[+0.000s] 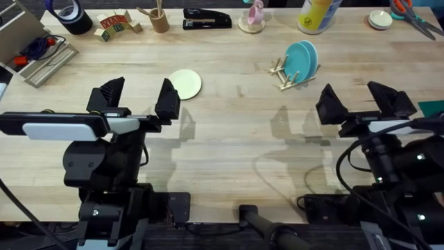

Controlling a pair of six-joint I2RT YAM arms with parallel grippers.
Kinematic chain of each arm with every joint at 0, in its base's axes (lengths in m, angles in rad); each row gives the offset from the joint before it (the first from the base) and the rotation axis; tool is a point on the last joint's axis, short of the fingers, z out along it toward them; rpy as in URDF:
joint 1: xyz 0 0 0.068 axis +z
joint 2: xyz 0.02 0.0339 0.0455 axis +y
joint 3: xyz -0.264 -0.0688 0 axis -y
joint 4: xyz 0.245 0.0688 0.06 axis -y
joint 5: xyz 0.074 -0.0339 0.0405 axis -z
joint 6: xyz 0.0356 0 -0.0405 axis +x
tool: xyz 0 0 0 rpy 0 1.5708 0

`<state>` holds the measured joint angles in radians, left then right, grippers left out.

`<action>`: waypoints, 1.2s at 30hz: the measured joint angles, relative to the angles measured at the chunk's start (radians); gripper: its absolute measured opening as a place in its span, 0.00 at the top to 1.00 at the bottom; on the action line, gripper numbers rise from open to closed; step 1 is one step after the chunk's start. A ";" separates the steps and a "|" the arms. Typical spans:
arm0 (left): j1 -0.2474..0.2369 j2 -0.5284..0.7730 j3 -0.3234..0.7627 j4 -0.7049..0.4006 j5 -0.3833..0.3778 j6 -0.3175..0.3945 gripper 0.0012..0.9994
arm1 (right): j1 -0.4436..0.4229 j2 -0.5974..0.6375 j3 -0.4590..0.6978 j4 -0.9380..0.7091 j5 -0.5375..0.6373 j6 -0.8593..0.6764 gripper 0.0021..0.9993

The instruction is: Pick up the plates from the table one by one and place each into a slot on the dish rack.

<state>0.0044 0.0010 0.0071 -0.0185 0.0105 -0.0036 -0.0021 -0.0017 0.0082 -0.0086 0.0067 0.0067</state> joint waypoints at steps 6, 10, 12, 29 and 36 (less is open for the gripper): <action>0.000 0.000 0.000 0.000 0.000 0.004 0.01 | 0.000 0.000 0.000 -0.006 0.000 0.000 0.01; 0.000 0.000 0.000 -0.005 0.000 0.004 0.01 | 0.000 0.000 0.000 -0.006 0.000 0.000 0.01; 0.000 0.000 0.000 -0.005 0.000 0.004 0.01 | 0.002 0.000 0.000 -0.006 0.000 0.000 0.01; 0.000 0.000 0.022 0.040 0.002 0.027 0.01 | 0.002 0.000 0.000 0.077 0.000 0.000 0.00; 0.000 0.000 0.205 -0.155 0.002 0.034 0.01 | 0.002 0.002 0.085 0.018 0.000 0.000 0.01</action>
<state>0.0044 0.0010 0.2125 -0.1730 0.0122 0.0307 -0.0006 -0.0002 0.0928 0.0090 0.0063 0.0068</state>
